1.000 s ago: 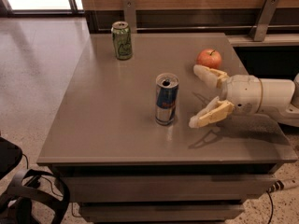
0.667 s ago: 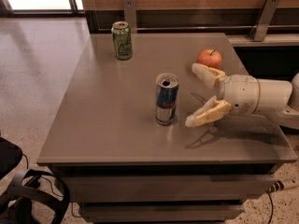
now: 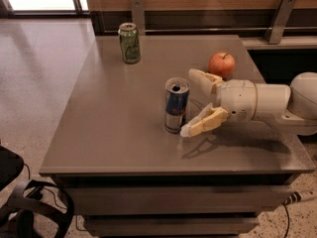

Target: Knock redbull can over

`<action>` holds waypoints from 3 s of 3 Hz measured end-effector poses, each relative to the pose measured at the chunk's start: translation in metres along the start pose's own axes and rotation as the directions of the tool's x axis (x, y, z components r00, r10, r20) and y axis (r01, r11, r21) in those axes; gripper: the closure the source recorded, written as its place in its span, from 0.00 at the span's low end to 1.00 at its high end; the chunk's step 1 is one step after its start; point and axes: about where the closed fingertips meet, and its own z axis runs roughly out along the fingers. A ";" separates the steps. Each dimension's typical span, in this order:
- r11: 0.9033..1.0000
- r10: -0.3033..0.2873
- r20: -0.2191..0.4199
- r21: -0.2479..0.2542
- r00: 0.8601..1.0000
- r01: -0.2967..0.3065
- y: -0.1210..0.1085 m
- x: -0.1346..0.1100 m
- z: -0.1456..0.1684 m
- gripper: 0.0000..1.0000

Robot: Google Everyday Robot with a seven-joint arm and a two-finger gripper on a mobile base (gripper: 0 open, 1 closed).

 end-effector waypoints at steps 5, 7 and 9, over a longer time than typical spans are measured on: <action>1.000 -0.007 0.002 -0.022 1.000 0.007 0.005 -0.004 0.011 1.00; 0.999 -0.037 -0.124 -0.005 0.992 0.037 0.009 -0.023 0.007 1.00; 0.993 -0.106 -0.400 0.012 0.910 0.121 0.017 -0.062 -0.012 1.00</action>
Offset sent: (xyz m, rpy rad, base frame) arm -0.0005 0.0024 0.0005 0.0000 -0.0010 0.0040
